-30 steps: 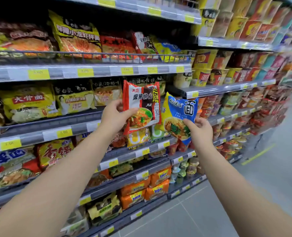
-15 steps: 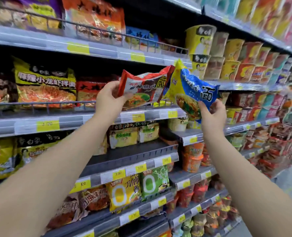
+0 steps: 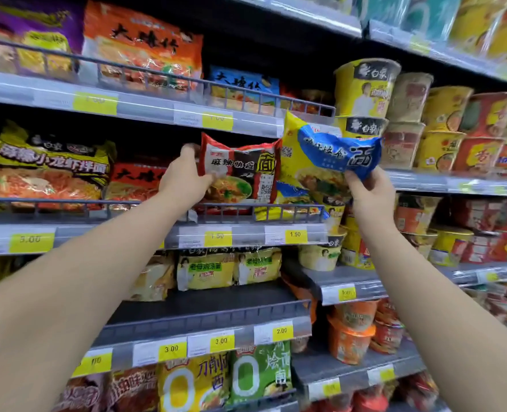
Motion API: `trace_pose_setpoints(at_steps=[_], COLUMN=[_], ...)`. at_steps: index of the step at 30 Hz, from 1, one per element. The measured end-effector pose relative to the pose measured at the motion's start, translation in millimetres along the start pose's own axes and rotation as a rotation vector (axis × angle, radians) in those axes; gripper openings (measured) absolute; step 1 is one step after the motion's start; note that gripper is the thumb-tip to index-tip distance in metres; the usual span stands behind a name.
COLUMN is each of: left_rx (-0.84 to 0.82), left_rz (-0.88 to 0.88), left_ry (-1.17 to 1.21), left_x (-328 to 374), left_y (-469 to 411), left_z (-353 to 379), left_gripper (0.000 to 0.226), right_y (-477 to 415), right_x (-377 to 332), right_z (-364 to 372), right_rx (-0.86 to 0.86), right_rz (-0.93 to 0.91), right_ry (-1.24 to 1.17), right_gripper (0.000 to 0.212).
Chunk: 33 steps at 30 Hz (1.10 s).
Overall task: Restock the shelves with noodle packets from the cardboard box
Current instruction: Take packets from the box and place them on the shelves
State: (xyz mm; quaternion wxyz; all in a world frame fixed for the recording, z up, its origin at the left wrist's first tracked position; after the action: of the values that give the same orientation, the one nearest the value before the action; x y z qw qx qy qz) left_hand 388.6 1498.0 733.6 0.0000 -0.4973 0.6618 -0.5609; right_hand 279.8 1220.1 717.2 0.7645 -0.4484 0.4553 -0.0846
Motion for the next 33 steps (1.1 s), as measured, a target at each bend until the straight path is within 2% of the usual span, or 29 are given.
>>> trace_pose_setpoints(at_steps=[5, 8, 12, 14, 17, 20, 22, 25, 28, 31, 33], left_rx=[0.024, 0.011, 0.119, 0.121, 0.014, -0.032, 0.005, 0.017, -0.038, -0.095, -0.118], left_rz=[-0.043, 0.034, 0.098, 0.2, 0.406, 0.362, 0.304, 0.294, 0.253, 0.233, 0.26], left_ry=[-0.159, -0.315, -0.48, -0.461, -0.273, 0.004, 0.08, 0.021, -0.015, -0.101, -0.266], left_x=[-17.5, -16.5, 3.3, 14.4, 29.6, 45.7, 51.7, 51.2, 47.6, 45.8, 51.9], left_y=[0.3, 0.7, 0.9, 5.1, 17.8, 28.2, 28.8, 27.2, 22.8, 11.8, 7.1], left_z=[-8.2, -8.2, -5.0, 2.2, 23.1, 36.6, 41.0, 47.3, 57.0, 67.0, 73.6], left_gripper=[0.066, 0.064, 0.068, 0.051, 0.027, 0.02, 0.016, 0.013, 0.031, 0.045, 0.043], right_y=[-16.3, -19.2, -18.4, -15.5, -13.3, -17.2, -19.3, -19.4, -18.3, -11.7, -5.4], right_x=[18.8, 22.7, 24.5, 26.3, 27.5, 26.9, 27.1, 31.9, 35.7, 33.5, 29.2], right_z=[15.6, 33.1, 56.0, 64.2, 70.0, 68.6, 65.7, 63.0, 62.1, 60.6, 59.6], right_rx=[-0.103, -0.153, -0.173, -0.197, -0.257, -0.319, -0.338, -0.367, -0.385, -0.322, -0.246], right_rz=[-0.018, 0.002, 0.043, 0.043, 0.022, 0.005, 0.003, 0.009, -0.039, -0.103, -0.184], right_ry=[0.039, 0.036, 0.048, 0.085, 0.147, 0.197, 0.207, 0.323, 0.509, 0.475, 0.409], right_gripper=[0.01, 0.015, 0.023, 0.024, 0.023, 0.024, 0.023, 0.024, 0.029, 0.049, 0.046])
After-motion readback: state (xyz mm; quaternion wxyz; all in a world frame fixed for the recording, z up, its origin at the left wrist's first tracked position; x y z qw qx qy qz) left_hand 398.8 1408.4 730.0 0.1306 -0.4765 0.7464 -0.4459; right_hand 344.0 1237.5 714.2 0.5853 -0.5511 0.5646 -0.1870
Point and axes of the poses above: each hand's wrist, its own y-axis away from the middle knuckle, its own z-axis out of the palm, x = y × z, the point moved 1 cm from there along -y, towards the middle knuckle, and after that the axes turned 9 degrees about x, right-handed, at the moved point
